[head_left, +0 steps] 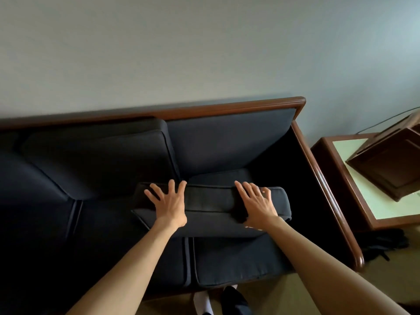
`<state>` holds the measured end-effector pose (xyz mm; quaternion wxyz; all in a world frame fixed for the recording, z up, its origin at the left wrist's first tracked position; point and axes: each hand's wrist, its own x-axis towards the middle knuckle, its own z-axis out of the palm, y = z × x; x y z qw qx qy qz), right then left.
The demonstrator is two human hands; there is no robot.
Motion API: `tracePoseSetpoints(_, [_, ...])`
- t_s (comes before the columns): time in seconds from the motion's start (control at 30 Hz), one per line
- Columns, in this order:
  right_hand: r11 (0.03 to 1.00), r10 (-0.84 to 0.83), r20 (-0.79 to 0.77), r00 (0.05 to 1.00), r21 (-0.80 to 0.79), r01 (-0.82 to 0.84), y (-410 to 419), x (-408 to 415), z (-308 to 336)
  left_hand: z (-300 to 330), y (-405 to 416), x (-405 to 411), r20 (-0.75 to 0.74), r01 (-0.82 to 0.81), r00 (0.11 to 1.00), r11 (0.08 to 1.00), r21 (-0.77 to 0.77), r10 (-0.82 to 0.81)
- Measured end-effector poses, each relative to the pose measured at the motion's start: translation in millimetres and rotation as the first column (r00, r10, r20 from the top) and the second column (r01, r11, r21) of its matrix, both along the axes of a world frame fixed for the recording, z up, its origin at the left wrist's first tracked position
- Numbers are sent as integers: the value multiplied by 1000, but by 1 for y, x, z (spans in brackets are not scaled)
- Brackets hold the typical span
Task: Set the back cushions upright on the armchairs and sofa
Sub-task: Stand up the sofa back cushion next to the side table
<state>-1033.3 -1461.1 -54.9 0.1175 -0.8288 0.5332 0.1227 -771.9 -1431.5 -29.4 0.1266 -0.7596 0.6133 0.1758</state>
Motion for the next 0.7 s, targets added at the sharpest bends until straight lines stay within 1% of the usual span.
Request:
tracePoseSetpoints(0.07, [999,-32,-20,999,6,32,-1,-2,1,-6,4,2,86,56,995,998,-35,-53])
tracePoseSetpoints(0.13, [999,-43,-34,998,24,44,-1,0,1,-13,6,4,164,170,974,983,-70,-156])
tracePoseSetpoints(0.17, [999,-47,-32,998,25,48,-2,0,0,-15,5,4,175,214,965,973,-84,-197])
tracePoseSetpoints(0.27, [999,-39,28,999,5,39,-8,-5,-3,-12,-5,9,124,251,963,965,-80,-240])
tracePoseSetpoints(0.33, [1000,-4,51,999,-11,5,-20,-9,0,-8,-14,14,91,266,962,958,-105,-257])
tracePoseSetpoints(0.43, [1000,27,44,999,7,-27,-50,-20,12,0,-37,9,30,250,968,960,-125,-248])
tracePoseSetpoints(0.57, [1000,25,16,1000,7,-25,-91,-55,21,10,-77,-22,-35,251,965,956,-149,-259])
tracePoseSetpoints(0.7, [1000,16,-11,1000,-21,-16,-137,-90,25,7,-121,-60,-60,235,967,955,-179,-249])
